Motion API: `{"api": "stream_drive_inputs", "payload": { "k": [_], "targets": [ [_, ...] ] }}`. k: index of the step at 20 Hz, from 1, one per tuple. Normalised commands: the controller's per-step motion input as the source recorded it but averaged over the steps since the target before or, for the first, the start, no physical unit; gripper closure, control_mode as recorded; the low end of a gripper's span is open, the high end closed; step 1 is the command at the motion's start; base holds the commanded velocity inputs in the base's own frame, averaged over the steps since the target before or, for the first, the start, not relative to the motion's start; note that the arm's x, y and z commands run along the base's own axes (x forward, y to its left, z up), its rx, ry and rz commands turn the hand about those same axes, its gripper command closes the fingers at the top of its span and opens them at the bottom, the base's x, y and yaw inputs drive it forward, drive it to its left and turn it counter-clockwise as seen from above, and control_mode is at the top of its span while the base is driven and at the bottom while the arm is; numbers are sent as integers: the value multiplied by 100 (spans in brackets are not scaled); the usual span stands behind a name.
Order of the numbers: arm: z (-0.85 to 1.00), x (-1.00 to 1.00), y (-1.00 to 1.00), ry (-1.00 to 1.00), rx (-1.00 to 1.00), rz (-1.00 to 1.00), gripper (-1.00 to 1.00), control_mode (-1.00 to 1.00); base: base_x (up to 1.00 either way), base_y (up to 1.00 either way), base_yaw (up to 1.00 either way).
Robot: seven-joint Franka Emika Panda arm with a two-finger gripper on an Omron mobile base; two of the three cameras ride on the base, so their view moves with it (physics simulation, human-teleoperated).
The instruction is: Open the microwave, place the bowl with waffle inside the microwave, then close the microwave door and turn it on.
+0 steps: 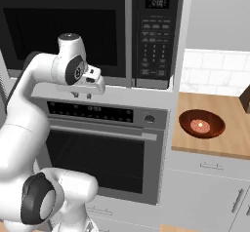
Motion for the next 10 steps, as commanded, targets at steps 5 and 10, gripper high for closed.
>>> {"api": "stream_drive_inputs", "payload": {
  "k": [5,10],
  "targets": [
    [8,-45,-26,-15,8,0,-100,-100,0,0,0],
    [54,-87,-69,-59,29,-3,-100,-100,0,0,0]
  ]
}}
